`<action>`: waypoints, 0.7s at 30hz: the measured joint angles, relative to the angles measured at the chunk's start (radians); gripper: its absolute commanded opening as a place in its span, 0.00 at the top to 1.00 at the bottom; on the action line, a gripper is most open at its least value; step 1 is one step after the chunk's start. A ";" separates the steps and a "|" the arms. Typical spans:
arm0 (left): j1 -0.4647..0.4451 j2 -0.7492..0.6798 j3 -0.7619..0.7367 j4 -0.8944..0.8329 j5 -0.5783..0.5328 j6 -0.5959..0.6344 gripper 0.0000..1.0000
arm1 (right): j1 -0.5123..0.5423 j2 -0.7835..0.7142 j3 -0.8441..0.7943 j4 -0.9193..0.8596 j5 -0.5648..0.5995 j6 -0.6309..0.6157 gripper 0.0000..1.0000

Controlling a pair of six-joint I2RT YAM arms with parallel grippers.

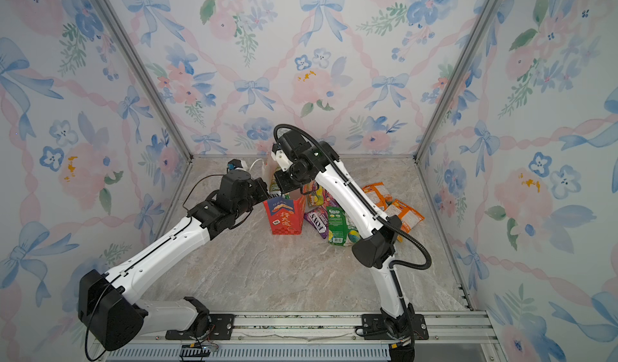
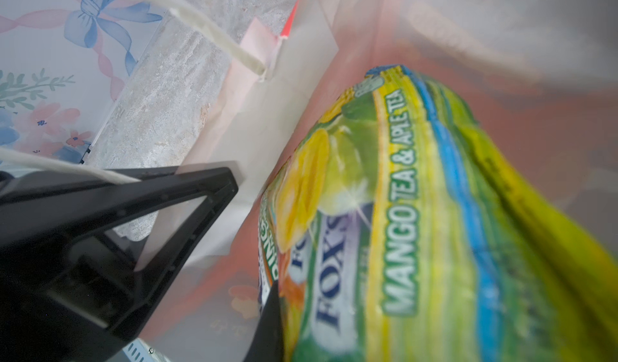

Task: Place the snacks into the paper bag
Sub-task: 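Lower the green candy bag into the paper bag and open the right gripper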

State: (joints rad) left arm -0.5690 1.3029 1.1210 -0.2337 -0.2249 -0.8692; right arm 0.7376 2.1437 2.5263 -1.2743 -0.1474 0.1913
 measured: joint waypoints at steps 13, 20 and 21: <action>0.000 0.000 -0.003 0.000 0.000 0.000 1.00 | -0.011 0.020 0.000 0.010 -0.011 0.026 0.94; 0.000 0.000 -0.003 0.000 0.000 -0.001 1.00 | -0.011 0.032 0.000 0.010 -0.006 0.045 0.86; 0.000 0.000 -0.003 0.000 0.000 -0.001 1.00 | -0.011 0.032 0.000 0.010 -0.003 0.047 0.87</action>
State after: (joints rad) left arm -0.5690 1.3029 1.1179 -0.2337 -0.2245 -0.8700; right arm 0.7261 2.1754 2.5263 -1.2648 -0.1501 0.2386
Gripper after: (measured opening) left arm 0.048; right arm 0.129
